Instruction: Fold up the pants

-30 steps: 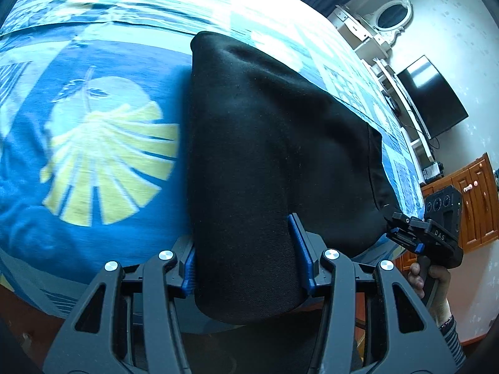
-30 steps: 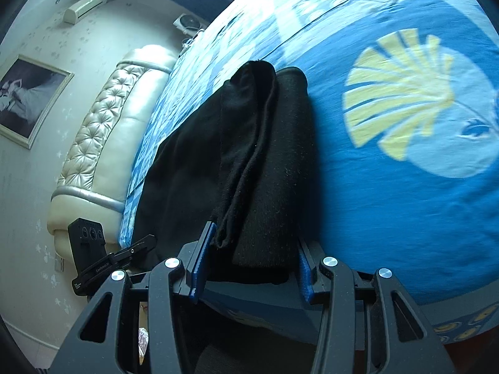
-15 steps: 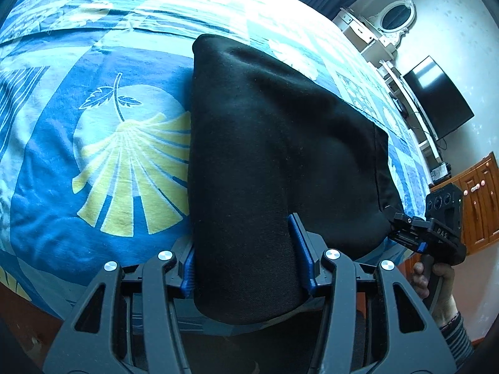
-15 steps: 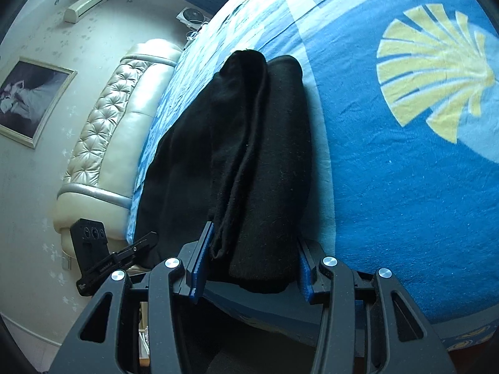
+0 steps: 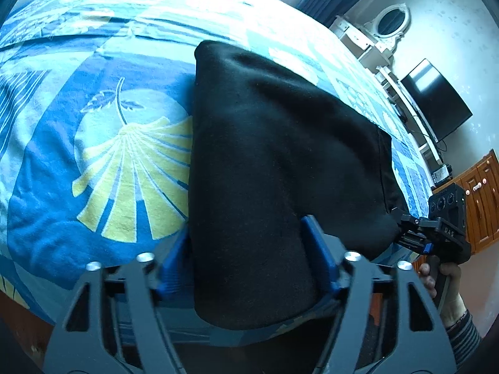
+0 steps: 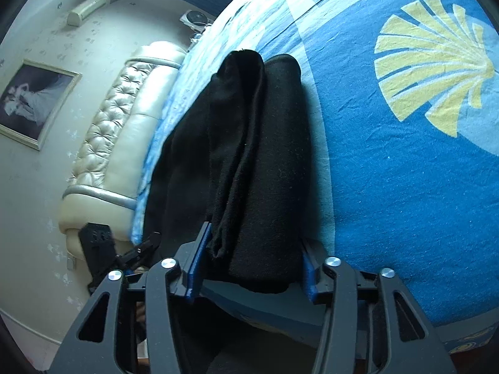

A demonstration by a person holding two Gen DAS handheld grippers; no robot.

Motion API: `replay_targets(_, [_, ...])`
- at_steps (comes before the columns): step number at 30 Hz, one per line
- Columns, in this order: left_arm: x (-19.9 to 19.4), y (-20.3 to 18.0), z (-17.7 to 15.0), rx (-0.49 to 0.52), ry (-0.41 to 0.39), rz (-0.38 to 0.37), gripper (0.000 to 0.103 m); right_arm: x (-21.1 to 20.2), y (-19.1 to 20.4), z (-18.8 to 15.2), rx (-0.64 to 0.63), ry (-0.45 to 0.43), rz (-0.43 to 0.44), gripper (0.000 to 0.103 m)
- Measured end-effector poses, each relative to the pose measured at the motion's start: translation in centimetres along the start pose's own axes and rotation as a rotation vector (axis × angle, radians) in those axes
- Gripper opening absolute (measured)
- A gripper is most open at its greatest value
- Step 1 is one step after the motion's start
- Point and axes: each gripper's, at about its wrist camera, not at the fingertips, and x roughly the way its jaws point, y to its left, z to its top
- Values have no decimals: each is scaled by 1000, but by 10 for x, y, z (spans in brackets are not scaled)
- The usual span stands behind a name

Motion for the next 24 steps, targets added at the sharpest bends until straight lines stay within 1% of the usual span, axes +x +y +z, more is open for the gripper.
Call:
replay_targets(1, [0, 3, 0, 1, -3, -29, 78, -1, 0, 0, 1, -2, 14, 57])
replay_targets(2, [-1, 5, 0, 1, -2, -49, 80, -4, -1, -1, -4, 2, 28, 60])
replay_targets(3, [-3, 8, 1, 2, -4, -60, 80, -5, 1, -1, -11, 7, 33, 62])
replay_targets(5, [-10, 13, 4, 6, -20, -65, 83, -9, 3, -2, -30, 27, 35, 70])
replay_targets(6, [-13, 15, 6, 8, -25, -68, 84, -13, 4, -2, -40, 30, 29, 71])
replay_targets(7, [-18, 19, 10, 7, -30, -79, 87, -18, 5, -1, -43, 22, 21, 73])
replay_targets(8, [-22, 22, 15, 5, -36, -93, 88, -22, 4, 2, -41, 12, 14, 75])
replay_targets(11, [-30, 33, 29, 0, -70, -120, 90, -31, -5, 17, -2, -22, 21, 76])
replay_targets(13, [-26, 42, 38, -21, -58, -144, 91, -31, -12, 33, 29, -44, 29, 76])
replay_targets(14, [-19, 48, 45, -46, -47, -144, 91, -28, -13, 40, 31, -50, 27, 76])
replay_targets(17, [3, 59, 64, -99, -23, -131, 91, -14, -15, 67, 15, -61, 11, 76])
replay_targets(21, [24, 60, 86, -110, -15, -135, 91, 11, -16, 98, 10, -58, 29, 76])
replay_targets(24, [36, 62, 99, -118, -10, -165, 91, 26, -11, 113, -2, -37, 56, 77])
